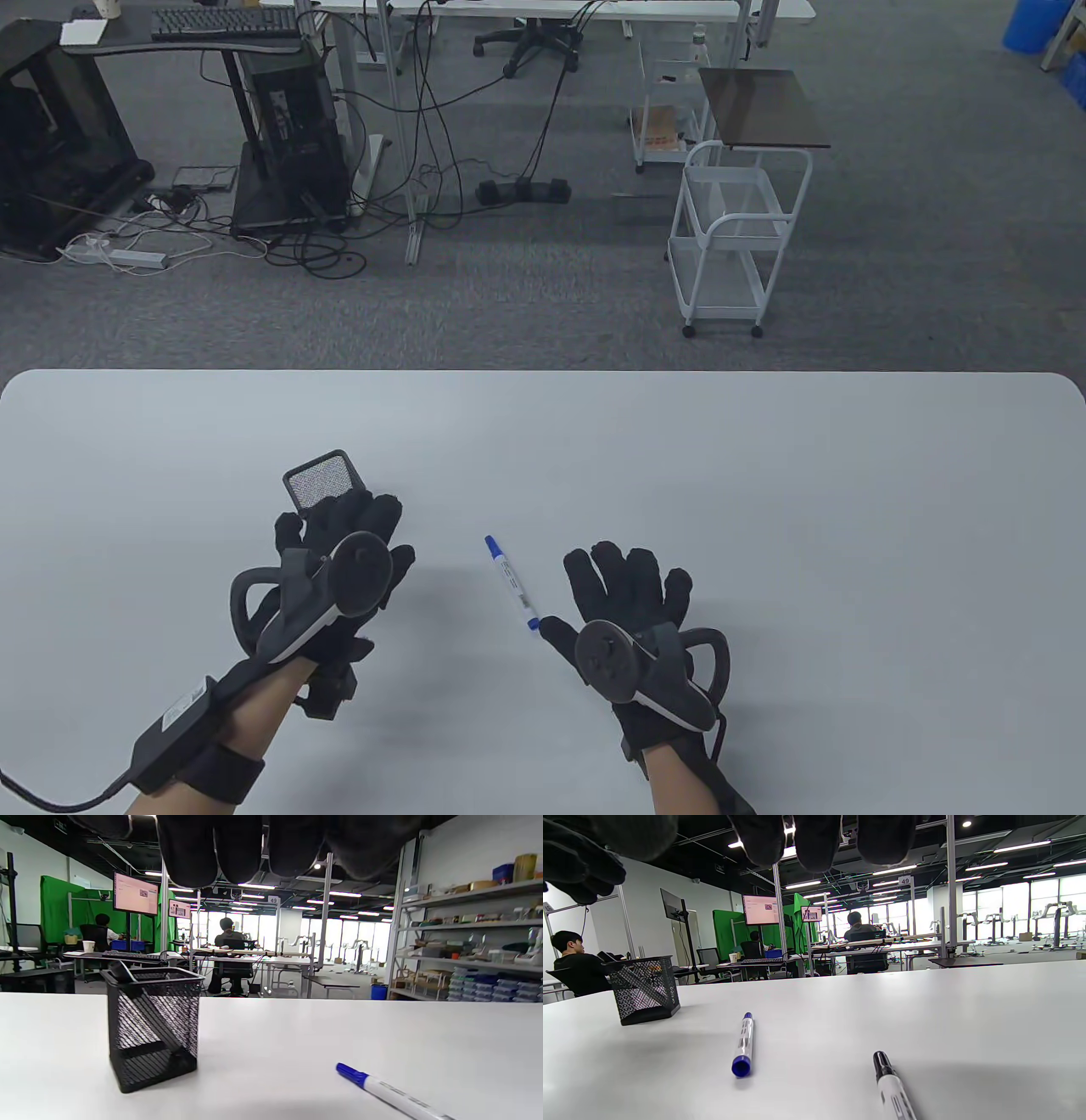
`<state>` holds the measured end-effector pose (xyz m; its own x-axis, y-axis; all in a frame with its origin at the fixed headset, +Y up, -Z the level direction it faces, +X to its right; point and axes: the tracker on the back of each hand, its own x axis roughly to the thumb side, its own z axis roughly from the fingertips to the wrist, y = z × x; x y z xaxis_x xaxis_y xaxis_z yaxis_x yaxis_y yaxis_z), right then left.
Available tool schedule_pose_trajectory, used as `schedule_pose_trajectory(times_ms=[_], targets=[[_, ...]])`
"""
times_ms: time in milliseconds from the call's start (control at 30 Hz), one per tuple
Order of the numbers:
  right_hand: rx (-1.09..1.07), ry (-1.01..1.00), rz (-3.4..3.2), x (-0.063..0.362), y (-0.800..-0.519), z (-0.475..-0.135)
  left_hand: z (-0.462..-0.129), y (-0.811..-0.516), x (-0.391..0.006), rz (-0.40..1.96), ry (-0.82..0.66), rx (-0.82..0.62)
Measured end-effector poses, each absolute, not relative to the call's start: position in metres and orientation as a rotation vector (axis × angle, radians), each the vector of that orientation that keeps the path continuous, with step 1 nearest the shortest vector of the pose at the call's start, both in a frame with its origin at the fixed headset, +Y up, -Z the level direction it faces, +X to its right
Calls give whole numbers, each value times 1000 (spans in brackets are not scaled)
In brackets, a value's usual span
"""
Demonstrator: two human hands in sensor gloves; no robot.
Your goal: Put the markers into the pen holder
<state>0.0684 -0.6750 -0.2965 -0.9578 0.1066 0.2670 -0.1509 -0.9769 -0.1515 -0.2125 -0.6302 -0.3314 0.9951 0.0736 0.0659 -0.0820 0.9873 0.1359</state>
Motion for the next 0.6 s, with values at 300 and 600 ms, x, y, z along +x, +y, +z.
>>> schedule_pose_trajectory(times_ms=[300, 600], targets=[[371, -253, 2985, 71, -677, -297, -319, -669, -206, 97, -44, 195], [365, -228, 3011, 68, -681, -299, -315, -694, -209, 82, -35, 203]])
